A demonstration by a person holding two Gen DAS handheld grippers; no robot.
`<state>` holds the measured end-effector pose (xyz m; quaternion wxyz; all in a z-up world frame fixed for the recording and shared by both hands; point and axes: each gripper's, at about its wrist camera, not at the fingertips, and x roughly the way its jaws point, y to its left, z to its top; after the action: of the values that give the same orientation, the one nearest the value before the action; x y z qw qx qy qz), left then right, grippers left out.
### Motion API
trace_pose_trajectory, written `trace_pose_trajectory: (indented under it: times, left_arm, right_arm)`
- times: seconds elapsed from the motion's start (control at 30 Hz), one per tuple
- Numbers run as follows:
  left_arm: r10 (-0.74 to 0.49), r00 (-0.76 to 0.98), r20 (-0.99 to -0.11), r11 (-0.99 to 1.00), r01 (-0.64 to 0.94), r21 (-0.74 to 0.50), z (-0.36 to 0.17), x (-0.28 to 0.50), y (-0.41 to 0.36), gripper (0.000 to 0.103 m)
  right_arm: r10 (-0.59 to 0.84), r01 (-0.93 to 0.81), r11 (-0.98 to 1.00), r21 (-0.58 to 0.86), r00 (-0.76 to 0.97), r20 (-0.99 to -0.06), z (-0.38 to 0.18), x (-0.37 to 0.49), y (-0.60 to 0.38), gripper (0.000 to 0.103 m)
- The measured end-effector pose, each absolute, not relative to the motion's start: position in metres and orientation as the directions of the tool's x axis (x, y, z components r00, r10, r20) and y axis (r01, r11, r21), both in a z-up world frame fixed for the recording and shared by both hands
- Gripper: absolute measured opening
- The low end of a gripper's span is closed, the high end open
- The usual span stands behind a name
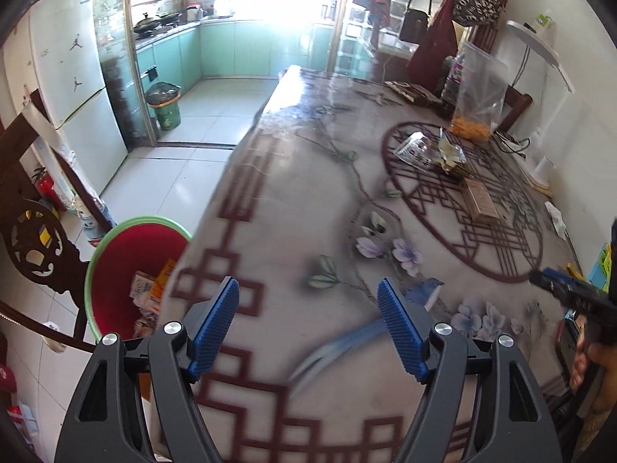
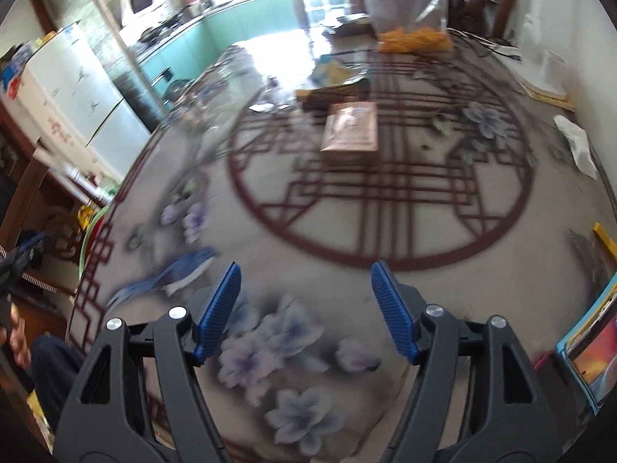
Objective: Collect trash
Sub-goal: 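Move both tools back over the table toward the remaining trash, then grasp the tan cigarette pack with the right tool while the left tool grasps the clear plastic wrapper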
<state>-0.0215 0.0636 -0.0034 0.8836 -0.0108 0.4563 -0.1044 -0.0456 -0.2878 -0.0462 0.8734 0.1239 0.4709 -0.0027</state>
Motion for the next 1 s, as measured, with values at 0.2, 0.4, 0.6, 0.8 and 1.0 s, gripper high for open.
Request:
trace_pose_trajectory:
  times: [0.2, 0.4, 0.6, 0.8, 1.0]
  left_arm:
    - [-0.216, 0.535, -0.817, 0.969, 0.221, -0.111, -0.011, -0.021, 0.028, 0.071]
    - [-0.193, 0.524, -0.829, 0.966, 0.251, -0.066, -0.015, -0.019, 0.010, 0.071]
    - [-0.168, 0.526, -0.833, 0.973, 0.226, -0.053, -0.021, 0.005, -0.001, 0.071]
    - [-0.195, 0.570, -0.798, 0.968, 0.242, -0.063, -0.018, 0.067, -0.058, 0.076]
    - [-0.150, 0.575, -0.805, 0.980, 0.193, -0.044, -0.038, 0.146, -0.134, 0.076]
  right_arm:
    - [0.053, 0.185, 0.964, 0.191, 0.569, -0.820, -0.065, 0.021, -0.309, 0.076]
    - [0.008, 0.233, 0.961, 0.150, 0.518, -0.855, -0.089, 0.091, -0.315, 0.076]
    - [-0.023, 0.210, 0.974, 0.088, 0.472, -0.881, -0.104, 0.110, -0.316, 0.054]
    - [0.070, 0.140, 0.981, 0.131, 0.377, -0.924, -0.093, 0.057, -0.320, 0.054]
    - [0.115, 0.179, 0.964, 0.196, 0.384, -0.916, -0.100, 0.013, -0.336, 0.054]
